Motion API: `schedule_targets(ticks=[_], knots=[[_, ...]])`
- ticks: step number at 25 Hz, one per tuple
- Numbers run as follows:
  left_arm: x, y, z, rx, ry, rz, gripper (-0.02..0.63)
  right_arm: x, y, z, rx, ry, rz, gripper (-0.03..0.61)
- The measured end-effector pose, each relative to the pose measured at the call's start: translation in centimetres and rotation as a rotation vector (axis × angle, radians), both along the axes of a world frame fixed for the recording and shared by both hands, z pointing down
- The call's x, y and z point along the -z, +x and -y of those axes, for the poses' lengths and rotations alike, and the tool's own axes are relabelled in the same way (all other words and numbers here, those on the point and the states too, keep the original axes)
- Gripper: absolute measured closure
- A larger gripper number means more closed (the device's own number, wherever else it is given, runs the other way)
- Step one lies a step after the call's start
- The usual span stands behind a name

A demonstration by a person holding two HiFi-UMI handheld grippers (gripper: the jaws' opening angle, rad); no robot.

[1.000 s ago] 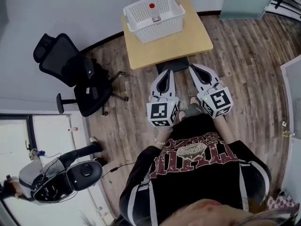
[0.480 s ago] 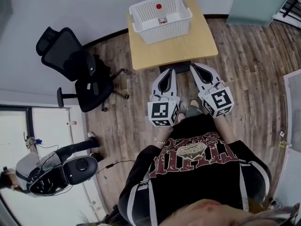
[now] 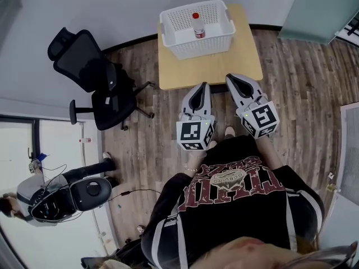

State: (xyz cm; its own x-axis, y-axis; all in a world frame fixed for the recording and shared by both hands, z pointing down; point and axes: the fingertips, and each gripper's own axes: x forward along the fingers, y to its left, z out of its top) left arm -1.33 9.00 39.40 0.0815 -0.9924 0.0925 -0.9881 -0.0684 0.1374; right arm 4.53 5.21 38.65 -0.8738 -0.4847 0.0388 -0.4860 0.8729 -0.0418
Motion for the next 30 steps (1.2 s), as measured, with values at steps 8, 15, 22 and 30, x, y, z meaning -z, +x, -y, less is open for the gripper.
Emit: schedule_targets(ticks=[8,15,22,30], knots=[[-0.2,0.3,1.2,0.085,0.005,0.008,0.568,-0.2,-0.4,1.8,0.088,0.009,0.009,0.561],[-0.4,0.9,2.1,0.119,0.014,0.016,0.568,-0.6,0.0,2.2,0.133,0.014,0.015,0.561],[-0.8,0.6,2.6,0.131,-0.006,-0.001,0.568,-0.8,0.1,3.1,0.124,-0.009,0.01,0.561],[-0.7,-0.1,3.5,0.114,-0.005,0.003,0.568,-0.9,0.1,4.0,0.088,-0.012,0.011,0.561]])
